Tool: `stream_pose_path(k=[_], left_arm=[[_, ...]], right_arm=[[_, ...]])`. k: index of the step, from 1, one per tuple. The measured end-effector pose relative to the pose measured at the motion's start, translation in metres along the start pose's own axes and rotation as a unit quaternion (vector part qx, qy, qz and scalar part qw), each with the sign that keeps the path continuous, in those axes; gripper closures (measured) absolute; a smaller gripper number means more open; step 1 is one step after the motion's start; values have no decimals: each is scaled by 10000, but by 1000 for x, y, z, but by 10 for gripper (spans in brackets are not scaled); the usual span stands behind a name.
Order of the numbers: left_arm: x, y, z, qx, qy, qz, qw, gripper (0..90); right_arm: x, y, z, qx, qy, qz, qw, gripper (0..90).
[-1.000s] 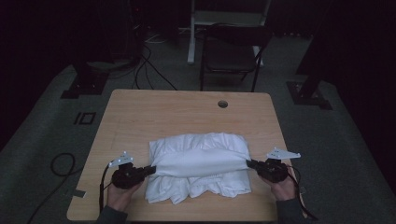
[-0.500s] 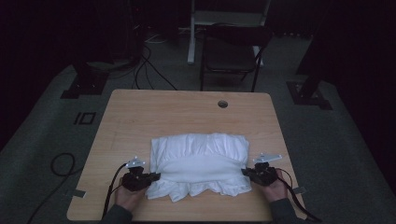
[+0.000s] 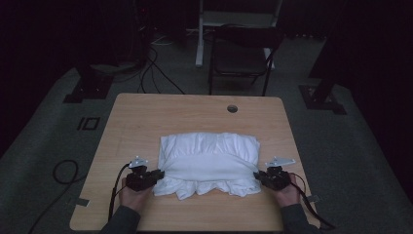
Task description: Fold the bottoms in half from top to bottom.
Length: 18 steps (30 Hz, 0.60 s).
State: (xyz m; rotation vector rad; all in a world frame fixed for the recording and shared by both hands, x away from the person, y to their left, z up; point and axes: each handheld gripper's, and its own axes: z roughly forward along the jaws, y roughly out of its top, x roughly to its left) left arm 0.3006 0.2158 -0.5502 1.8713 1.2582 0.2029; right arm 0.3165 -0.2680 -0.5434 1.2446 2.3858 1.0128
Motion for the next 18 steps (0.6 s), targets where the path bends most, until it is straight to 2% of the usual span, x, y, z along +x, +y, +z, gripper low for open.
stream_pose_path(k=[2,3,4,9,10,12,13,14,15,16,17,18], left_arm=[[0,1,-4,-93,-77,6,9999,614],[2,3,-16,-318,-123,34,9994,575],[3,6,-20,-432,-163,10,9989,544],[13,25,-33,-884,-153,-188,9958,428],[13,25,-33,-884,-153,-188,9958,404],[21,38,-24,-877,-153,-404,9952,380],[21,38,-24,-877,-153,-404,9952,371],[24,41,-18,-831,-157,-497,9952,371],[27,44,-10,-713,-179,-611,9954,355],[30,45,3,-552,-250,-758,9953,348],[30,45,3,-552,-250,-758,9953,335],[30,44,17,-327,-356,-881,9949,330]], right_arm=[[0,1,-6,-123,33,-9,9999,662],[-2,2,-11,-261,77,47,9996,624],[-3,3,-16,-378,120,109,9992,600],[-15,13,-30,-939,180,559,9938,540],[-15,13,-30,-939,180,559,9938,540],[-22,20,-25,-1106,120,827,9903,527],[-25,23,-21,-1088,119,940,9895,519],[-25,23,-21,-1088,119,940,9895,519],[-27,25,-17,-1068,114,1057,9886,514],[-31,29,-5,-1017,212,1217,9871,500],[-32,31,1,-966,259,1285,9867,490],[-32,32,6,-927,297,1324,9864,480]])
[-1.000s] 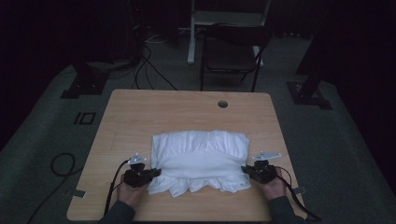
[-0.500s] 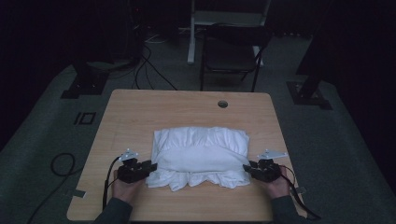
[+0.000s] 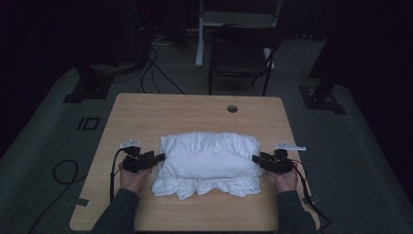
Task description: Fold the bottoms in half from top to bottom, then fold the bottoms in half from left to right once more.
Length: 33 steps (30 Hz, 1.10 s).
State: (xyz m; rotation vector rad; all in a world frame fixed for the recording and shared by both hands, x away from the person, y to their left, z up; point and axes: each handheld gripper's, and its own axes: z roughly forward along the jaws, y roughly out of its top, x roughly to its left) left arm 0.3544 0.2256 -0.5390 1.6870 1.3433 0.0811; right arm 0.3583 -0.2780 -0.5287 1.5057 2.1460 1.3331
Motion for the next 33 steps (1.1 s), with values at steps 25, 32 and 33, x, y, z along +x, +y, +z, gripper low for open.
stream_pose_path(k=[25,32,33], left_arm=[[3,-13,8,427,537,195,9975,848],[2,-11,-4,102,345,-164,9992,443],[2,-11,-4,102,345,-164,9992,392]], right_arm=[[1,-11,15,602,-299,-68,9977,815],[14,3,-2,53,-320,-203,9993,508],[14,3,-2,53,-320,-203,9993,508]])
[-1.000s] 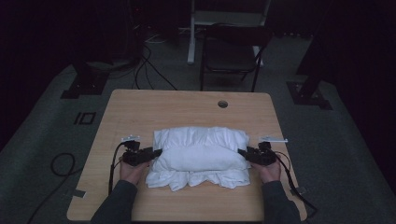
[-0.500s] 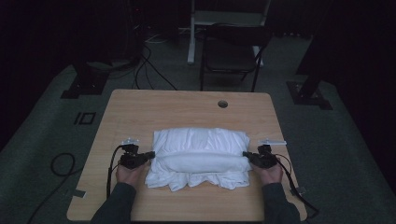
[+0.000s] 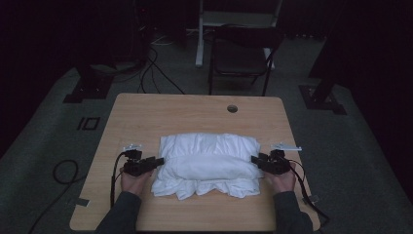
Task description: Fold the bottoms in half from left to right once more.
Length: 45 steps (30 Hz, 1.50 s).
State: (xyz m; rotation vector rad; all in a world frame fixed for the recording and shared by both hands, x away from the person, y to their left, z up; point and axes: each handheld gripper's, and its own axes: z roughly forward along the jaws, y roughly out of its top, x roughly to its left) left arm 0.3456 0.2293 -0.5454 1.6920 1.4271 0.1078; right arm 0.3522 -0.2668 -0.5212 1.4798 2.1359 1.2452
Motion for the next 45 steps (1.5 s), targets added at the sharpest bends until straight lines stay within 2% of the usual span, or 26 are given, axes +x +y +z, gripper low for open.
stream_pose_path(k=[1,3,5,6,7,8,10,13,15,18,19,20,22,23,24,28,31,34,38,42,45], left_arm=[[-1,0,0,-10,-4,-32,10000,346],[-3,0,3,32,27,-110,9999,289],[-4,-2,10,118,57,-186,9997,268],[-4,-2,10,118,57,-186,9997,259],[-4,-3,11,110,17,-171,9998,259],[-7,-4,12,114,39,-140,9998,259],[-9,-5,13,137,-14,-128,9998,262],[-12,-7,14,196,-134,-76,9997,280],[-12,-10,14,207,-315,-182,9991,329],[-10,-15,17,243,-709,-365,9965,469],[-10,-15,17,243,-709,-365,9965,495],[-8,-18,19,233,-932,-436,9944,529],[-7,-19,20,243,-962,-431,9941,553],[-8,-19,20,257,-905,-400,9948,574],[-9,-19,21,266,-841,-372,9954,604],[-10,-20,23,400,-807,-330,9954,768],[-10,-20,22,387,-720,-241,9964,828],[-10,-17,13,136,-704,-204,9972,841],[-10,-4,-5,-155,-718,-135,9972,844],[-12,11,-24,-449,-669,-69,9967,845],[-16,23,-39,-657,-764,-14,9949,847]], right_arm=[[12,7,-6,-212,19,-166,9996,483],[27,13,-7,-329,133,-395,9986,492],[43,18,-4,-372,284,-627,9969,526],[43,18,-4,-372,284,-627,9969,526],[51,20,-1,-371,382,-726,9959,548],[65,22,7,-365,543,-884,9939,576],[78,23,16,-278,715,-1001,9920,592],[94,21,29,-184,830,-1171,9895,614],[101,18,37,-108,828,-1251,9886,628],[106,11,46,52,684,-1410,9876,636],[106,11,46,52,684,-1410,9876,636],[107,6,52,165,631,-1478,9869,635],[106,3,54,197,607,-1496,9867,635],[104,0,58,264,612,-1435,9874,634],[103,-1,59,284,622,-1429,9874,634],[102,-2,60,310,630,-1407,9876,631],[102,-1,57,335,635,-1434,9871,591],[105,6,46,107,629,-1515,9864,568],[113,16,37,-167,640,-1592,9850,596],[124,16,50,-60,629,-1694,9835,653],[129,10,69,126,725,-1707,9826,700]])
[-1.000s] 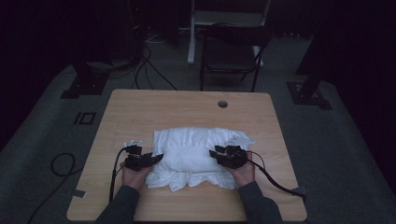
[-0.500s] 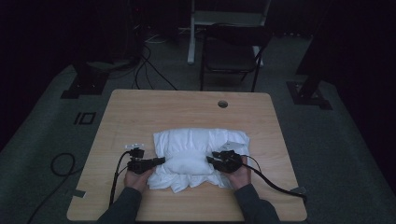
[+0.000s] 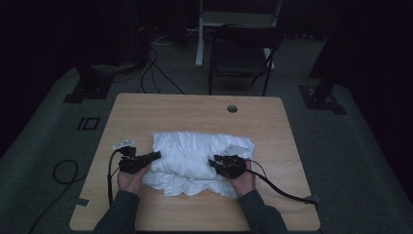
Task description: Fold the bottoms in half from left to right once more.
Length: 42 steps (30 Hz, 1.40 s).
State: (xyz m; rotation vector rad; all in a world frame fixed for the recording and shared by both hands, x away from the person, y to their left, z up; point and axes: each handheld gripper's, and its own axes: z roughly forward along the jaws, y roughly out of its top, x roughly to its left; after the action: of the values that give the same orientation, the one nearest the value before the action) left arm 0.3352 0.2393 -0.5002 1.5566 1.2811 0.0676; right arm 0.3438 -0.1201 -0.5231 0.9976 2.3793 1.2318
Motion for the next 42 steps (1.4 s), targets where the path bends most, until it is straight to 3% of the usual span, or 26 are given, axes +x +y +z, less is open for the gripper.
stream_pose_path(k=[3,6,7,10,12,15,16,17,19,22,24,26,28,33,37,39,42], left_arm=[[-13,15,-8,-130,-108,200,9997,848],[-32,31,-9,-180,-212,457,9986,848],[-39,37,-7,-169,-255,555,9980,848],[-66,49,4,-131,-327,917,9952,847],[-82,54,14,-58,-355,1126,9930,847],[-100,55,30,125,-134,1542,9879,846],[-100,55,30,125,-134,1542,9879,845],[-106,54,37,153,-229,1592,9869,845],[-110,54,40,167,-159,1686,9854,845],[-115,54,44,261,-113,1796,9833,845],[-117,54,46,310,-129,1844,9823,845],[-121,54,52,374,-154,1880,9813,844],[-127,54,58,430,-151,1961,9795,844],[-145,52,74,596,-83,2303,9713,844],[-152,45,90,784,90,2563,9634,843],[-152,39,100,894,242,2728,9576,843],[-146,27,116,1117,350,2867,9508,842]], right_arm=[[1,-8,21,90,271,248,9993,718],[1,-9,31,-13,483,565,9972,730],[3,-8,33,17,451,582,9973,732],[18,0,42,101,272,334,9990,734],[25,5,50,118,382,302,9987,728],[29,10,55,74,525,316,9981,672],[29,10,55,74,525,316,9981,672],[27,11,44,112,500,259,9984,557],[22,9,26,-6,446,232,9987,510],[2,-3,-13,-169,-252,4,9995,524],[-14,-13,-29,-95,-604,147,9980,529],[-27,-25,-31,129,-577,401,9974,533],[-30,-35,-22,340,-553,482,9967,541],[-22,-33,-1,425,-462,474,9969,557],[-14,-27,13,318,-133,432,9985,544],[-9,-24,19,275,104,400,9988,510],[-12,-22,13,213,490,437,9976,432]])
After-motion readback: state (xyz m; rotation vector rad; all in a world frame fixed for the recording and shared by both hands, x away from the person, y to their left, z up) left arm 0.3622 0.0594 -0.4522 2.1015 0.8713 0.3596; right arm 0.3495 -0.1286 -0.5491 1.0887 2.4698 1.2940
